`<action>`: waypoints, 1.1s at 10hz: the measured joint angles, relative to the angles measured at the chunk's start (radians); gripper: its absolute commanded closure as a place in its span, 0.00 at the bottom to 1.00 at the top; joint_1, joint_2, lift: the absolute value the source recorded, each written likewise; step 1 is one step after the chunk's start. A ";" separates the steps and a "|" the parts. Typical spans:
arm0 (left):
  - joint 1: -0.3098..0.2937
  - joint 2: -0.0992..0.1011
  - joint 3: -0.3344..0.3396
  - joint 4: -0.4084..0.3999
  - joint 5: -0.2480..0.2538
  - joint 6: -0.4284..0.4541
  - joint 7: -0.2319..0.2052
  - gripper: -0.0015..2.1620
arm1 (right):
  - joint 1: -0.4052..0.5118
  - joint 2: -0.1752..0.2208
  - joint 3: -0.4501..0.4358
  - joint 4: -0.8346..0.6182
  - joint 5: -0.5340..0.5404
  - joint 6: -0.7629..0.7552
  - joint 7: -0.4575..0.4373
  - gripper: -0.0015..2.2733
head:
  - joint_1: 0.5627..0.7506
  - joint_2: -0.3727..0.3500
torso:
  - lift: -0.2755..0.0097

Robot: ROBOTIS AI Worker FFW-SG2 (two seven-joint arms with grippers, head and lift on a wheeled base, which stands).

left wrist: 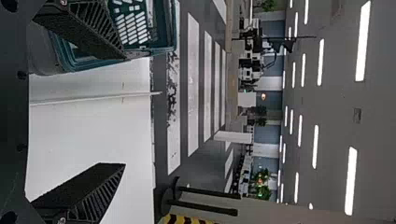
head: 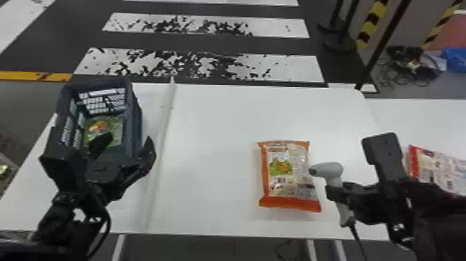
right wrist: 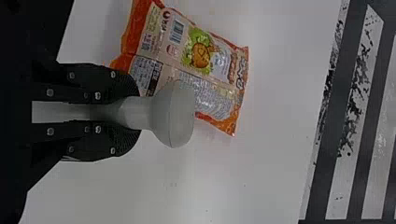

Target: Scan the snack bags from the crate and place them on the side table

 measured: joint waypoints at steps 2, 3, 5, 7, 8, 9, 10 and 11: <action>0.000 0.000 -0.001 0.001 0.001 0.000 0.000 0.02 | 0.032 0.008 0.051 -0.066 0.003 0.045 0.000 0.99 | 0.70 0.59 | 0.79; 0.000 0.001 -0.001 0.001 0.002 0.000 0.000 0.02 | 0.038 0.013 0.085 -0.086 0.011 0.070 -0.002 0.99 | 0.70 0.62 | 0.79; 0.001 0.002 -0.001 0.001 0.002 0.000 0.000 0.02 | 0.038 0.021 0.163 -0.107 0.048 0.096 -0.023 0.99 | 0.70 0.67 | 0.79; 0.003 0.003 -0.001 -0.005 0.002 0.000 -0.001 0.02 | 0.009 0.035 0.234 -0.094 0.094 0.106 -0.028 0.99 | 0.70 0.71 | 0.79; 0.003 0.003 -0.001 -0.006 0.002 0.000 -0.001 0.02 | -0.011 0.039 0.252 -0.070 0.103 0.108 -0.037 0.99 | 0.70 0.72 | 0.79; 0.004 0.004 -0.002 -0.006 0.002 0.002 -0.001 0.02 | -0.028 0.043 0.265 -0.042 0.110 0.108 -0.044 0.99 | 0.70 0.72 | 0.79; 0.003 0.004 -0.002 -0.006 0.002 0.002 -0.001 0.02 | -0.040 0.046 0.271 -0.018 0.114 0.108 -0.050 0.99 | 0.70 0.72 | 0.79; 0.003 0.004 -0.002 -0.006 0.002 0.002 -0.001 0.02 | -0.053 0.049 0.275 0.005 0.115 0.108 -0.053 0.99 | 0.70 0.72 | 0.79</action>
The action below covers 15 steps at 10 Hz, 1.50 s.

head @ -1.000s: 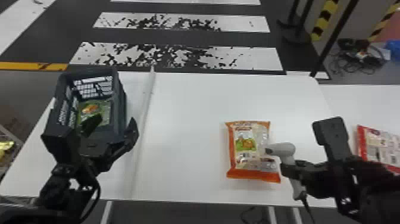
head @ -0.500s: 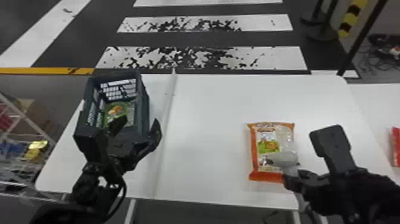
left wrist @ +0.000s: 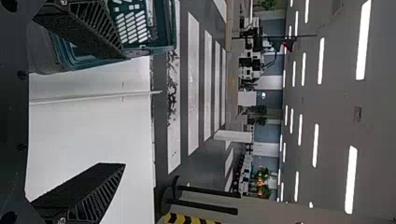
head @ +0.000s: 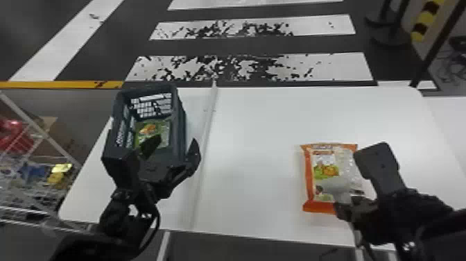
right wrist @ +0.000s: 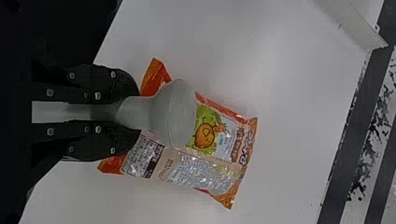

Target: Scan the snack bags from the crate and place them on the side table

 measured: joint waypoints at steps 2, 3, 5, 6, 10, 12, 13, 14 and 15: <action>-0.001 -0.001 0.000 0.002 0.000 -0.002 0.000 0.02 | -0.022 0.009 0.007 0.039 0.000 -0.004 -0.005 0.99 | 0.70 0.73 | 0.79; -0.001 -0.001 0.001 0.003 0.000 -0.002 0.000 0.02 | -0.027 0.012 0.008 0.045 0.000 -0.006 -0.006 0.99 | 0.70 0.73 | 0.79; -0.001 -0.001 0.001 0.004 0.000 -0.002 0.000 0.02 | -0.035 0.013 0.009 0.057 0.000 -0.006 -0.010 0.99 | 0.70 0.73 | 0.79; -0.001 -0.001 0.001 0.004 0.000 -0.002 0.000 0.02 | -0.037 0.013 0.009 0.065 0.000 -0.006 -0.012 0.99 | 0.70 0.73 | 0.79; 0.002 -0.001 0.001 0.002 0.001 -0.002 0.001 0.02 | -0.038 0.013 -0.063 0.050 -0.014 -0.031 -0.020 0.99 | 0.70 0.68 | 0.79; 0.003 -0.001 0.001 0.001 0.001 -0.002 0.001 0.02 | -0.053 0.012 -0.149 0.053 -0.057 -0.085 -0.050 0.99 | 0.70 0.62 | 0.79; 0.003 -0.001 0.001 0.000 0.002 -0.002 0.001 0.02 | -0.062 0.012 -0.196 0.067 -0.080 -0.117 -0.054 0.99 | 0.70 0.59 | 0.79; 0.003 -0.001 0.001 0.000 0.002 -0.002 0.001 0.02 | -0.072 0.011 -0.244 0.100 -0.099 -0.161 -0.056 0.99 | 0.70 0.55 | 0.79; 0.003 -0.001 0.001 0.000 0.002 -0.002 0.001 0.02 | -0.086 0.011 -0.300 0.146 -0.121 -0.212 -0.057 0.99 | 0.70 0.53 | 0.79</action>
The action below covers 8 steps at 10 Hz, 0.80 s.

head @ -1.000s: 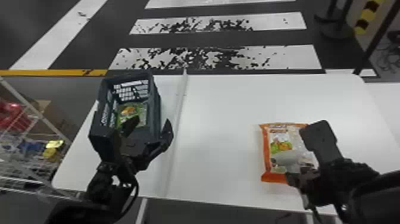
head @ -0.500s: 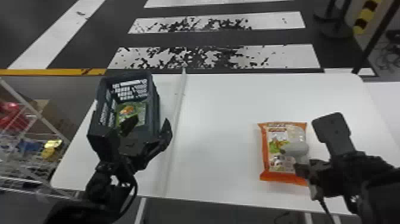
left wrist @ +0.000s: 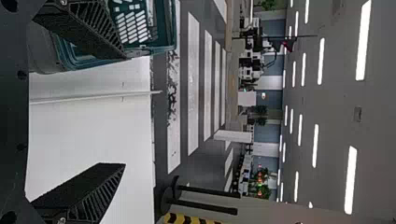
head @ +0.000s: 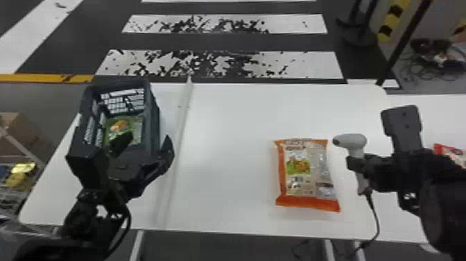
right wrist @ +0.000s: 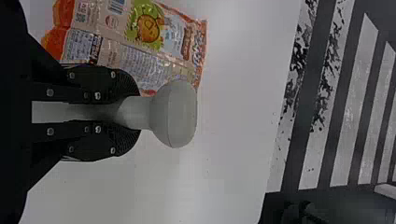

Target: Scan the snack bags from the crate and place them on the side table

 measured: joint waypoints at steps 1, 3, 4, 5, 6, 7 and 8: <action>0.000 -0.001 0.000 0.001 0.000 0.000 0.000 0.02 | -0.015 -0.002 -0.032 0.044 -0.008 -0.030 -0.002 0.99 | 0.70 0.50 | 0.79; 0.000 -0.002 0.000 0.001 0.000 0.000 -0.001 0.02 | -0.056 -0.010 -0.068 0.149 -0.013 -0.065 -0.012 0.99 | 0.70 0.44 | 0.79; 0.000 -0.002 0.001 0.001 0.000 0.000 0.000 0.02 | -0.079 -0.017 -0.075 0.204 -0.013 -0.079 -0.013 0.99 | 0.70 0.43 | 0.79; 0.000 -0.002 0.002 0.001 0.000 0.000 -0.001 0.02 | -0.108 -0.025 -0.077 0.273 -0.013 -0.101 -0.017 0.99 | 0.70 0.41 | 0.79; 0.001 -0.001 0.002 0.001 0.000 0.000 0.000 0.02 | -0.136 -0.034 -0.078 0.332 -0.011 -0.113 -0.017 0.99 | 0.70 0.40 | 0.79; 0.001 -0.001 0.002 0.003 0.000 0.000 0.000 0.02 | -0.163 -0.044 -0.078 0.384 -0.010 -0.119 -0.017 0.99 | 0.70 0.39 | 0.79; 0.001 -0.001 0.002 0.005 0.000 0.000 0.000 0.02 | -0.187 -0.053 -0.078 0.428 -0.009 -0.122 -0.016 0.99 | 0.70 0.38 | 0.79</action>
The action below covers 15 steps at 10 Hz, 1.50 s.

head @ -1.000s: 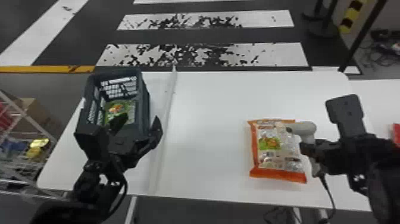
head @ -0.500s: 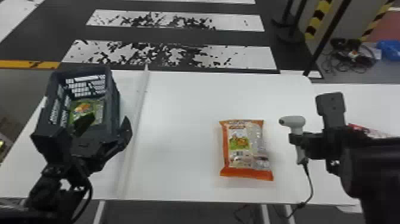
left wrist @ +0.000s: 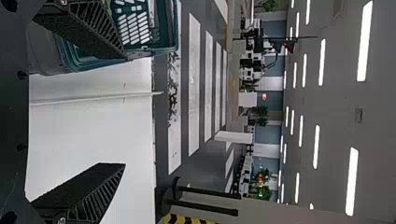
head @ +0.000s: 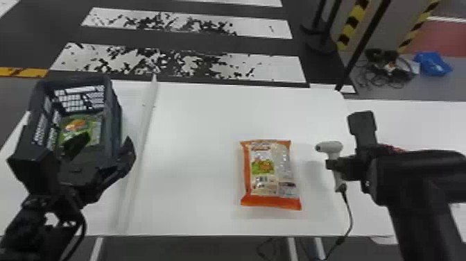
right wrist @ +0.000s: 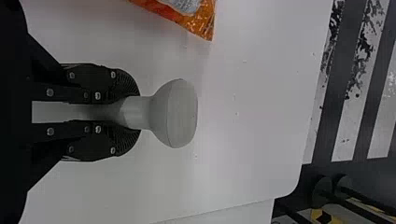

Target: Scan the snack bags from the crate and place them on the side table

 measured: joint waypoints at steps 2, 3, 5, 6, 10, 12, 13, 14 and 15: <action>0.000 0.000 0.000 0.002 0.000 0.000 0.000 0.02 | -0.040 -0.010 0.006 0.081 0.003 -0.022 0.000 0.99 | 0.70 0.36 | 0.79; -0.001 0.000 0.000 0.003 0.000 0.000 0.000 0.02 | -0.053 -0.013 0.008 0.115 0.004 -0.037 0.000 0.99 | 0.70 0.36 | 0.79; -0.001 0.000 0.000 0.004 0.000 -0.001 0.000 0.02 | -0.066 -0.014 0.010 0.164 0.005 -0.067 0.000 0.99 | 0.70 0.35 | 0.79; -0.001 0.000 0.000 0.004 0.000 -0.001 0.000 0.02 | -0.068 -0.014 0.011 0.179 0.004 -0.078 0.000 0.95 | 0.70 0.35 | 0.79; -0.001 0.002 0.000 0.001 0.000 0.000 -0.001 0.03 | -0.061 -0.014 0.008 0.201 -0.002 -0.098 -0.002 0.01 | 0.70 0.35 | 0.79; 0.001 0.002 0.000 -0.002 0.000 0.000 -0.001 0.03 | -0.050 -0.013 0.005 0.179 -0.003 -0.093 -0.011 0.02 | 0.70 0.35 | 0.79; 0.002 0.003 0.000 -0.003 0.000 0.000 -0.001 0.03 | -0.033 -0.013 0.001 0.140 -0.005 -0.083 -0.012 0.02 | 0.70 0.35 | 0.79; 0.002 0.003 -0.001 -0.004 0.000 0.000 -0.001 0.03 | -0.007 -0.012 -0.007 0.077 -0.012 -0.064 -0.012 0.03 | 0.70 0.35 | 0.79; 0.002 0.003 -0.001 -0.004 0.000 0.000 -0.001 0.03 | 0.024 -0.011 -0.017 0.008 -0.034 -0.033 -0.008 0.03 | 0.70 0.36 | 0.79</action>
